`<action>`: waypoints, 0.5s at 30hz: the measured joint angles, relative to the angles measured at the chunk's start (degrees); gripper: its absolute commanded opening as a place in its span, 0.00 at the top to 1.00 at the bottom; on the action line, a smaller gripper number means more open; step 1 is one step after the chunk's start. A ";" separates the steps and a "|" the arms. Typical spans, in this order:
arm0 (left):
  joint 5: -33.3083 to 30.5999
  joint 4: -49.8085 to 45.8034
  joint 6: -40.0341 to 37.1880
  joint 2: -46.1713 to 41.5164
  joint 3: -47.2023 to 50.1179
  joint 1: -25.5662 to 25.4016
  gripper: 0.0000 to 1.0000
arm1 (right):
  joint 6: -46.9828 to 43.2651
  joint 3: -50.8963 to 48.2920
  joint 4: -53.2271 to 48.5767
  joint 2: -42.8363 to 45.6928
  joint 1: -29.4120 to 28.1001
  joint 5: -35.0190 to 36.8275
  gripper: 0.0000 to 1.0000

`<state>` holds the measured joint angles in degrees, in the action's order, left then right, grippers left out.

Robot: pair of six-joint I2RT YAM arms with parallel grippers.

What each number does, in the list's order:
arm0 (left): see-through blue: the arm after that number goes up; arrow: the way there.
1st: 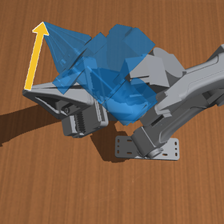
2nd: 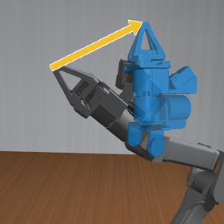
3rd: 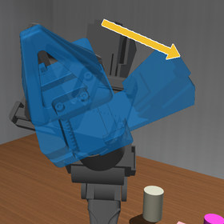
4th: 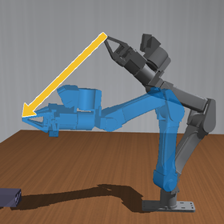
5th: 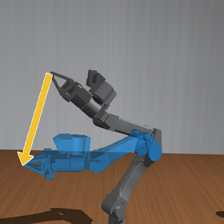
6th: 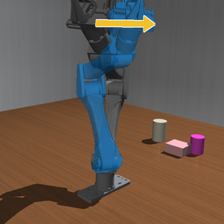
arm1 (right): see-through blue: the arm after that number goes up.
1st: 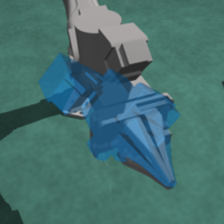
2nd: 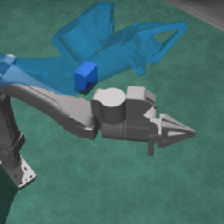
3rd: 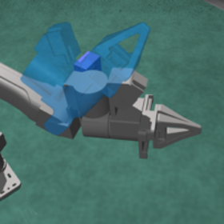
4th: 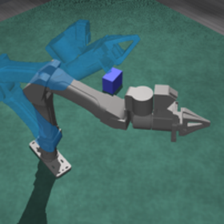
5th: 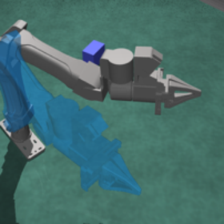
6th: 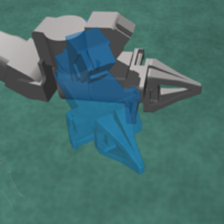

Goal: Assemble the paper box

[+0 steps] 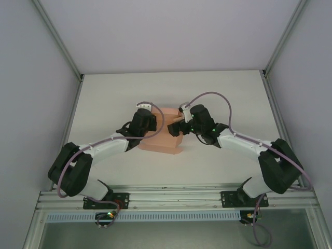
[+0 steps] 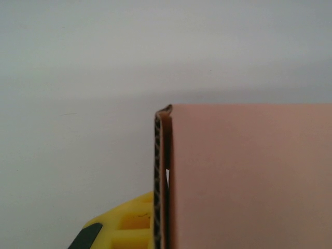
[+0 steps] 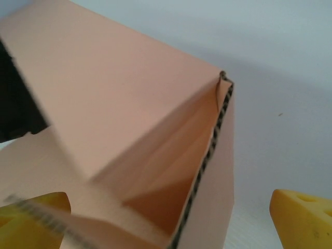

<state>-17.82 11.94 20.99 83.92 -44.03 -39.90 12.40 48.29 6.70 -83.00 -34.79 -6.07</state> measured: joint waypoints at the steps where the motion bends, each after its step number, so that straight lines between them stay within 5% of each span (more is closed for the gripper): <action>1: 0.00 0.00 0.00 0.00 0.00 0.02 1.00 | 0.00 -0.61 0.04 1.01 0.00 -0.02 0.00; 8: 0.11 0.00 -0.02 -0.02 0.00 0.02 1.00 | -0.55 -6.38 -2.29 13.14 0.04 -0.15 0.01; 15: 1.01 0.00 -0.26 -0.02 0.00 0.13 1.00 | -5.09 -7.43 -4.87 20.94 3.85 -0.17 0.13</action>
<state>-16.82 11.94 20.73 83.90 -44.03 -39.77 7.31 40.86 1.83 -62.06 -30.94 -6.24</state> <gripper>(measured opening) 0.074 0.886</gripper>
